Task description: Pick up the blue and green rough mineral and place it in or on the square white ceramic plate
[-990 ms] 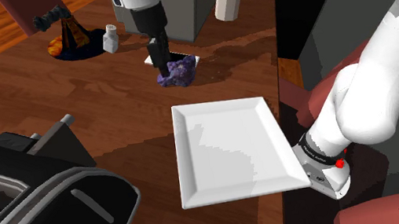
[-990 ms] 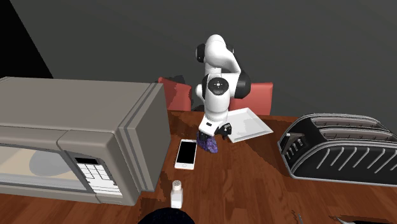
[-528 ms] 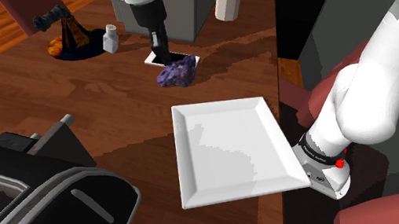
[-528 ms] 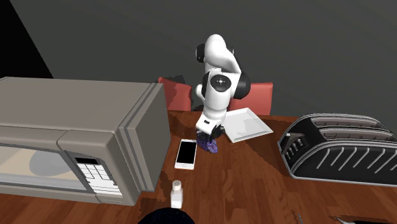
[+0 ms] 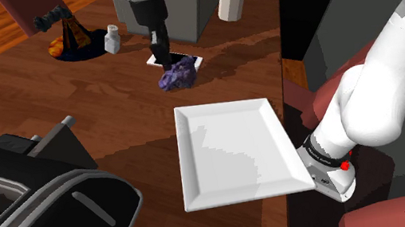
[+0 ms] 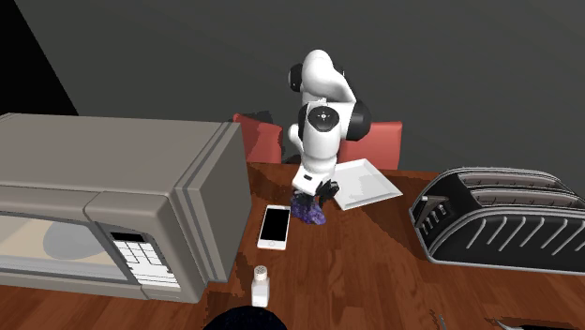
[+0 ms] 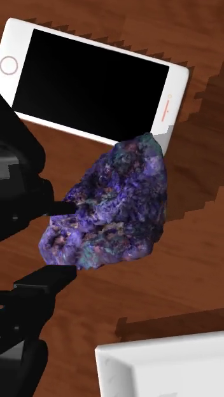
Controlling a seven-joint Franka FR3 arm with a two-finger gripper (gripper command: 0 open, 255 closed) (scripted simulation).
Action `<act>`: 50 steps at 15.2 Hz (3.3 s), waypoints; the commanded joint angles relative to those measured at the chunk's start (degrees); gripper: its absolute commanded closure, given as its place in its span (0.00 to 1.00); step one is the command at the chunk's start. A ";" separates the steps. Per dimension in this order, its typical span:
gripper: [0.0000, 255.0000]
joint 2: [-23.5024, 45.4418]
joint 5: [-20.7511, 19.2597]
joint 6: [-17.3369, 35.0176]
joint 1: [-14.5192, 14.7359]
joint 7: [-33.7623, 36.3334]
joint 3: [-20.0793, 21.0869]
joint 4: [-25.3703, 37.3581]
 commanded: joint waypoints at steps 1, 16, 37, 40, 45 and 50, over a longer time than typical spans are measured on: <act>0.00 4.85 -2.01 -4.70 0.89 -13.76 1.23 5.13; 0.00 6.35 -4.18 -2.17 0.90 -26.29 2.99 0.40; 1.00 5.99 -4.08 -8.98 1.03 -26.63 3.08 6.87; 1.00 6.12 -4.12 -11.34 1.10 -26.71 3.11 9.36; 1.00 6.64 -4.25 -15.39 1.29 -26.80 3.18 13.92; 1.00 -0.14 -1.64 -13.74 2.63 -23.77 4.66 5.59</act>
